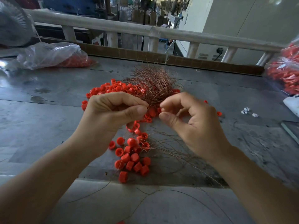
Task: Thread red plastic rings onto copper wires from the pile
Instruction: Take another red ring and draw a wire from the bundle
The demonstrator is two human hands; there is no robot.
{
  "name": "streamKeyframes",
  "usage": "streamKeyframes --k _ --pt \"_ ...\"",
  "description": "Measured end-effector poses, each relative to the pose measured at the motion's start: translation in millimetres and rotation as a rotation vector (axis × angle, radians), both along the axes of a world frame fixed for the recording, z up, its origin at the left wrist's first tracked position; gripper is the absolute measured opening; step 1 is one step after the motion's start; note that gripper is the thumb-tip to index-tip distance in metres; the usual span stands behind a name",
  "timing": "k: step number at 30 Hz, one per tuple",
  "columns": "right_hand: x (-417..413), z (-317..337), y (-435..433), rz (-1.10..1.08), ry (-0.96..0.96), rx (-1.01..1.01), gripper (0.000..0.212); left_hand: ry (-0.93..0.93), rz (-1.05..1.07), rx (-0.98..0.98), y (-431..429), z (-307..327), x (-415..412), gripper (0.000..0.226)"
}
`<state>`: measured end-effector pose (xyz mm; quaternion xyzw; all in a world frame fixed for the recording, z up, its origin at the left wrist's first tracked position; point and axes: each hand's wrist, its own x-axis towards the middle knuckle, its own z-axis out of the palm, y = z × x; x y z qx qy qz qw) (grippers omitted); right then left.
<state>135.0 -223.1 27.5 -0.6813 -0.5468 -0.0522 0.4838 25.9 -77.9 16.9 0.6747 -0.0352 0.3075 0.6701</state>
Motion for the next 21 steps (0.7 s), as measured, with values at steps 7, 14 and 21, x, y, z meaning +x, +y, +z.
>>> streamKeyframes --k 7,14,21 --pt "-11 -10 5 0.044 0.016 -0.061 0.035 0.012 -0.088 0.119 -5 -4 2 0.017" --pt "-5 2 -2 -0.035 -0.123 0.065 0.007 0.010 -0.050 -0.015 -2 -1 1 0.018" --pt "-2 3 -2 -0.119 -0.180 -0.026 0.006 0.139 -0.006 0.032 -4 -5 3 0.027"
